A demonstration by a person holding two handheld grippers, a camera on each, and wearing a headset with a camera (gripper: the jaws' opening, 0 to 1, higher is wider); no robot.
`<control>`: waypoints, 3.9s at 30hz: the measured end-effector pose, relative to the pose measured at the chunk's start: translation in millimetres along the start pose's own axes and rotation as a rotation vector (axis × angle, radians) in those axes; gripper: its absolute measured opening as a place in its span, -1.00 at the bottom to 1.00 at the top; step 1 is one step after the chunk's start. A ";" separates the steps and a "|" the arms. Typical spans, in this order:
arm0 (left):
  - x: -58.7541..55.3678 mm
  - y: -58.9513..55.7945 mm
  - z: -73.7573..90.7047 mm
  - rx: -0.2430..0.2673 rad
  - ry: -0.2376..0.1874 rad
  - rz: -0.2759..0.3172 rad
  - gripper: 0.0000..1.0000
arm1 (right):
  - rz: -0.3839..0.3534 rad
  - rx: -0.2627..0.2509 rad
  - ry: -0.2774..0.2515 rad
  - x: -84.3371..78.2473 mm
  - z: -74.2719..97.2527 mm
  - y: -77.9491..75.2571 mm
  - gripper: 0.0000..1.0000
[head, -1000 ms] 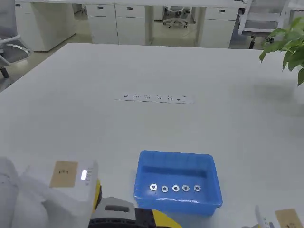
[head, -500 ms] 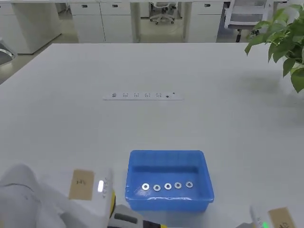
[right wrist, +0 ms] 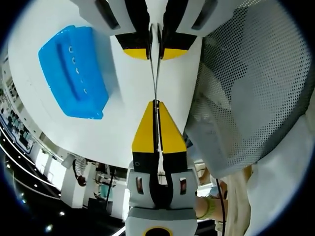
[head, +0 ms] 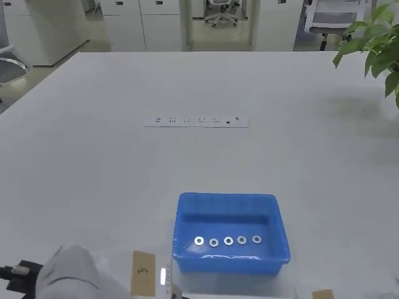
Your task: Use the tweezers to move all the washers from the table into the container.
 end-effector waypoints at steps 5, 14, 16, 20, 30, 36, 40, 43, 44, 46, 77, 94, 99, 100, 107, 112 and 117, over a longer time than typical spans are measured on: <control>-17.1 2.3 -2.5 -0.018 0.038 0.043 -1.00 | -0.026 -0.001 -0.021 -0.1 -2.2 0.8 -0.87; -40.6 5.6 -13.5 -0.042 0.156 0.056 -1.00 | -0.111 -0.086 -0.124 -9.6 25.9 0.9 -0.63; -44.7 6.3 -16.9 -0.043 0.181 0.044 -1.00 | -0.161 -0.110 -0.155 -12.1 34.2 -0.9 -0.54; -54.5 7.7 -22.8 -0.047 0.250 0.021 -1.00 | -0.241 -0.158 -0.199 -19.1 49.1 -5.2 -0.36; -68.5 6.3 -31.4 -0.042 0.377 -0.024 -1.00 | -0.373 -0.326 -0.242 -41.7 91.7 -17.6 0.01; -71.3 5.9 -32.9 -0.041 0.421 -0.054 -1.00 | -0.446 -0.442 -0.278 -60.1 121.2 -21.6 0.24; -71.6 6.7 -33.6 -0.039 0.436 -0.059 -1.00 | -0.509 -0.487 -0.304 -68.6 130.6 -19.0 0.35; -71.7 7.3 -33.6 -0.041 0.437 -0.043 -1.00 | -0.544 -0.518 -0.335 -71.7 134.9 -17.7 0.42; -71.7 7.2 -33.5 -0.041 0.436 -0.043 -1.00 | -0.550 -0.528 -0.343 -71.5 135.9 -18.0 0.45; -71.5 7.2 -33.4 -0.038 0.432 -0.038 -1.00 | -0.557 -0.549 -0.362 -68.8 137.3 -19.5 0.51; -56.3 17.4 94.5 0.672 -0.421 0.648 0.43 | -0.583 -0.717 -0.439 -50.2 157.4 -28.9 0.98; -43.3 30.7 133.2 0.964 -0.730 0.635 0.97 | -0.593 -0.853 -0.533 -52.1 176.6 -37.1 0.98; -44.5 32.2 131.1 0.964 -0.711 0.626 0.97 | -0.604 -0.835 -0.529 -54.5 173.3 -36.3 0.98; -45.2 33.2 129.3 0.957 -0.705 0.636 0.97 | -0.602 -0.832 -0.527 -54.6 172.8 -36.1 0.98; -45.7 32.8 127.7 0.934 -0.708 0.634 0.97 | -0.610 -0.829 -0.501 -58.6 170.3 -36.0 0.98; -53.1 33.0 124.4 0.918 -0.686 0.639 0.97 | -0.623 -0.856 -0.514 -64.4 176.7 -37.0 0.98; -58.4 33.0 125.7 0.928 -0.683 0.640 0.97 | -0.640 -0.865 -0.520 -68.3 178.2 -38.2 0.98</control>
Point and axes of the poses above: the centre of the closed fingertips' face, and the gripper's own axes: z roughly backward along the fingers, y roughly to its left, x roughly out of its top, the point moved 3 cm from there along z, roughly backward along the fingers, and after that the axes turned 4 degrees about y, right-handed, at the moved point
